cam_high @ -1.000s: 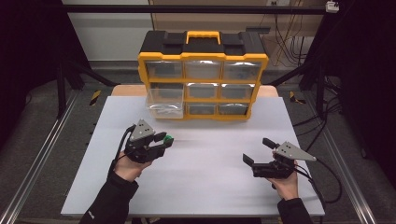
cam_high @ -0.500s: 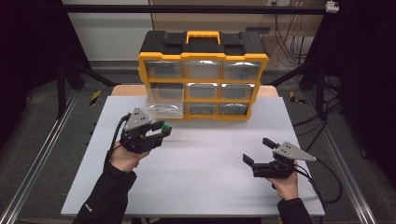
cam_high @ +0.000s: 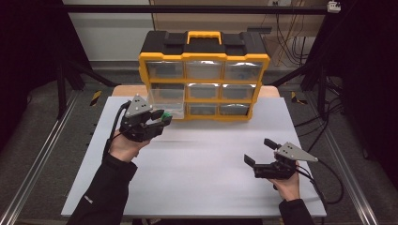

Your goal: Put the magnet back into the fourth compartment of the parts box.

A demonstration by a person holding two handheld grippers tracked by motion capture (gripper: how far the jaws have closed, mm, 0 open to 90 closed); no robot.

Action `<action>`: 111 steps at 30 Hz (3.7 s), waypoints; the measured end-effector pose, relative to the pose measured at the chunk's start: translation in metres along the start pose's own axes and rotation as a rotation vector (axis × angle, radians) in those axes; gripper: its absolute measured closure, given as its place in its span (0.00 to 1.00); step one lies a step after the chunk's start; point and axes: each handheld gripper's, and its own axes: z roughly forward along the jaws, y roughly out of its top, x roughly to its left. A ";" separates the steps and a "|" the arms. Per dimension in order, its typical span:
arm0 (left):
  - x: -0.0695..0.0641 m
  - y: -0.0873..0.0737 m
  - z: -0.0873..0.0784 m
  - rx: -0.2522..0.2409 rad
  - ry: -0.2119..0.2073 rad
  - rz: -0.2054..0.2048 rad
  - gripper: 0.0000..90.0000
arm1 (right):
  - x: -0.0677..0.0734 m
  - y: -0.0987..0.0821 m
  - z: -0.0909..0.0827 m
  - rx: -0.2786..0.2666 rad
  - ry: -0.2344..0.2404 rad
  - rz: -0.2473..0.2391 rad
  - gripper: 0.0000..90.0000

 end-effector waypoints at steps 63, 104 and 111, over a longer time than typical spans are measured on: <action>0.071 0.022 0.069 0.128 0.130 -0.049 0.69 | -0.001 -0.001 0.001 0.001 0.008 -0.007 0.00; 0.072 0.019 0.080 0.166 0.153 -0.084 0.58 | -0.001 -0.001 0.001 0.001 0.007 -0.003 0.00; 0.068 0.023 0.060 0.072 0.127 -0.086 0.41 | -0.001 0.000 0.000 -0.001 0.003 0.001 0.00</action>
